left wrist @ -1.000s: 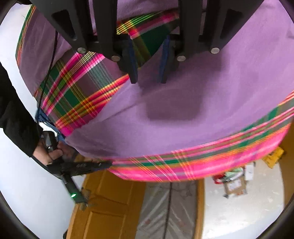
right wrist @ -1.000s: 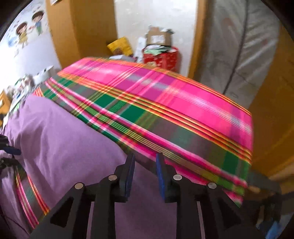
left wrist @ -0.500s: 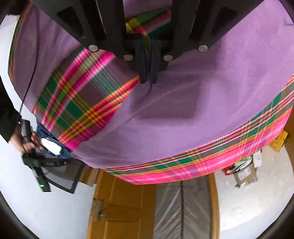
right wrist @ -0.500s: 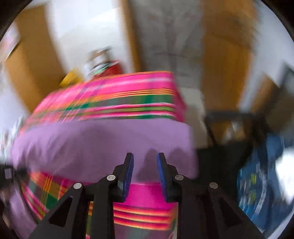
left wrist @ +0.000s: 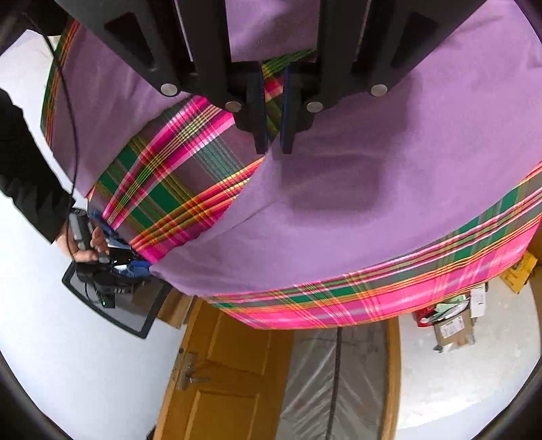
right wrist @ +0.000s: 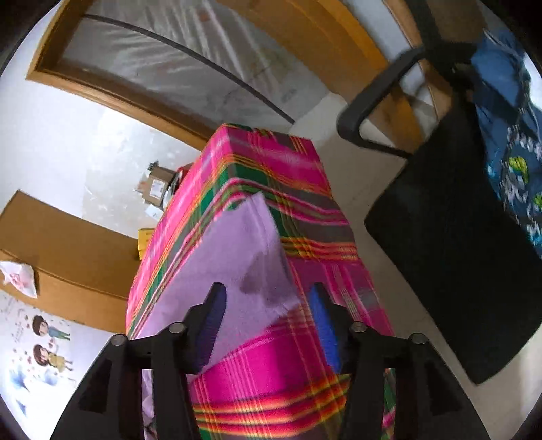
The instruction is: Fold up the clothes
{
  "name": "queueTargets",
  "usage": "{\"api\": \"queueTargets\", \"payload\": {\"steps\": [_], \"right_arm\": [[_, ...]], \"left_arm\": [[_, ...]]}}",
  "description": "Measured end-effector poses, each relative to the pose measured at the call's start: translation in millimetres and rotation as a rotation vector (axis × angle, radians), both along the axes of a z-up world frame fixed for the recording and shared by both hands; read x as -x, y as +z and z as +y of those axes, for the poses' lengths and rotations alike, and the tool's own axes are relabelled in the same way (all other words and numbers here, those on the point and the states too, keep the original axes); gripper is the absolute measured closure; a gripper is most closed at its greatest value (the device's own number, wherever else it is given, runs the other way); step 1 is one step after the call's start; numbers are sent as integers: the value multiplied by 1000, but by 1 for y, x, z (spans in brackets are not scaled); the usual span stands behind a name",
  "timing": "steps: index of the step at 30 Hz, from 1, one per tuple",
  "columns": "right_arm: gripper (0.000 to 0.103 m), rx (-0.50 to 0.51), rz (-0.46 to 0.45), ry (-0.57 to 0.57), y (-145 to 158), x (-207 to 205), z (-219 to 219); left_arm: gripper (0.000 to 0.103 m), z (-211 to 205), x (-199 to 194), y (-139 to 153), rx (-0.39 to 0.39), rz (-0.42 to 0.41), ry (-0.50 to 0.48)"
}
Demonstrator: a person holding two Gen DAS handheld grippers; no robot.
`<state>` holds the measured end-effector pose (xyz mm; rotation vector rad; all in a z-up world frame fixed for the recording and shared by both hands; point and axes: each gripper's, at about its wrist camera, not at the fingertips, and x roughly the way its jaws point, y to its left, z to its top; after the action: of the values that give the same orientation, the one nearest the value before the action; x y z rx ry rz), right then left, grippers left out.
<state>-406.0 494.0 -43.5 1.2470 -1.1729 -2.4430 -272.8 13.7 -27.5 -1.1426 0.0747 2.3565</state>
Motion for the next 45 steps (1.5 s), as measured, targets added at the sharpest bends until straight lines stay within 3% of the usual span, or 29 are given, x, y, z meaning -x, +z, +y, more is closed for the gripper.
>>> {"api": "queueTargets", "payload": {"steps": [5, 8, 11, 14, 17, 22, 27, 30, 36, 41, 45], "right_arm": [[90, -71, 54, 15, 15, 2, -2], [89, -71, 40, 7, 14, 0, 2], [85, -86, -13, -19, 6, 0, 6], [76, -117, -48, -74, 5, -7, 11], [69, -203, -2, -86, 22, -20, 6], [67, -301, 157, 12, 70, -49, -36], [58, -298, 271, 153, 102, -83, -90], [50, -287, 321, 235, 109, -105, -123], [49, -276, 350, 369, 109, -145, -182], [49, -404, 409, 445, 120, -180, -232], [49, -480, 469, 484, 133, -203, -253]], "left_arm": [[96, -31, -13, 9, 5, 35, 69], [96, -46, -9, -4, 16, -16, 93], [96, -49, -6, -21, 45, -92, 103], [96, -48, -14, -21, 38, -85, 90], [96, -52, -22, -10, 7, -53, 102], [96, -79, -40, 14, -28, 17, 199], [96, -119, -65, 23, -26, 44, 348], [95, -150, -82, 23, -15, 45, 445], [95, -214, -120, 11, -14, 8, 649], [95, -257, -154, -3, -31, -29, 777], [95, -269, -172, -4, -53, -29, 796]]}}
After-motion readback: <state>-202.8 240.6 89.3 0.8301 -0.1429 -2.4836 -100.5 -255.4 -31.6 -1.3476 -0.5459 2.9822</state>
